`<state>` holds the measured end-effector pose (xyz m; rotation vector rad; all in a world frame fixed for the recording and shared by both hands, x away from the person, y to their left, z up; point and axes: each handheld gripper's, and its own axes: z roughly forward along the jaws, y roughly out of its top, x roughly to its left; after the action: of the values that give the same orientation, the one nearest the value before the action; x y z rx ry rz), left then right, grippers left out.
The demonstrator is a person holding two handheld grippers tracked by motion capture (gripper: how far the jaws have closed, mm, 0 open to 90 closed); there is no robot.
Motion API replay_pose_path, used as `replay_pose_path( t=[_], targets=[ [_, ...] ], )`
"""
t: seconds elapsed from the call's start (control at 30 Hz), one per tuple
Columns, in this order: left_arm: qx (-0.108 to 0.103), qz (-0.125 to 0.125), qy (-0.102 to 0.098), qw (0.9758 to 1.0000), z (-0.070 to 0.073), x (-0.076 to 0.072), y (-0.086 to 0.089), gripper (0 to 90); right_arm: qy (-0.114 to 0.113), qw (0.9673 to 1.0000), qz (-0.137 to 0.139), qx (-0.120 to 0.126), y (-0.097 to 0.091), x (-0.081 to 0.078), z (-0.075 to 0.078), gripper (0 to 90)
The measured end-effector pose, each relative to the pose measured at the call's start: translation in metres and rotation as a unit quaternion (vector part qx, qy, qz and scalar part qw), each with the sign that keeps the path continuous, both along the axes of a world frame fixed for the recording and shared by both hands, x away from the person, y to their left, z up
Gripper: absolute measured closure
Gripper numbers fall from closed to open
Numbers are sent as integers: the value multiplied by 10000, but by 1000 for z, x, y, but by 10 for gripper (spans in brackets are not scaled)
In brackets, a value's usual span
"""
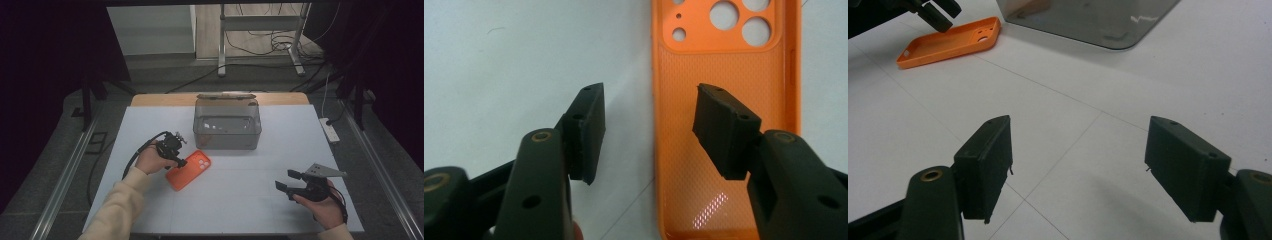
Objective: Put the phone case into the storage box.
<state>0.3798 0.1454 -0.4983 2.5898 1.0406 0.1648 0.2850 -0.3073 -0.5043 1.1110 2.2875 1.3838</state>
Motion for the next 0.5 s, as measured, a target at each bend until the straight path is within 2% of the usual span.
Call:
replay_pose_path(
  t=[0.1,0.2,0.5],
  targets=[
    [45,-77,-12,10000,0,1,-2,487,13,10000,4,-10,0,0,0,271],
    [219,-293,-26,9993,-1,4,-4,508,14,10000,7,-10,0,0,0,271],
    [300,-304,67,9991,-3,9,-4,533,34,10000,-4,-14,-1,0,-1,272]
  ],
)
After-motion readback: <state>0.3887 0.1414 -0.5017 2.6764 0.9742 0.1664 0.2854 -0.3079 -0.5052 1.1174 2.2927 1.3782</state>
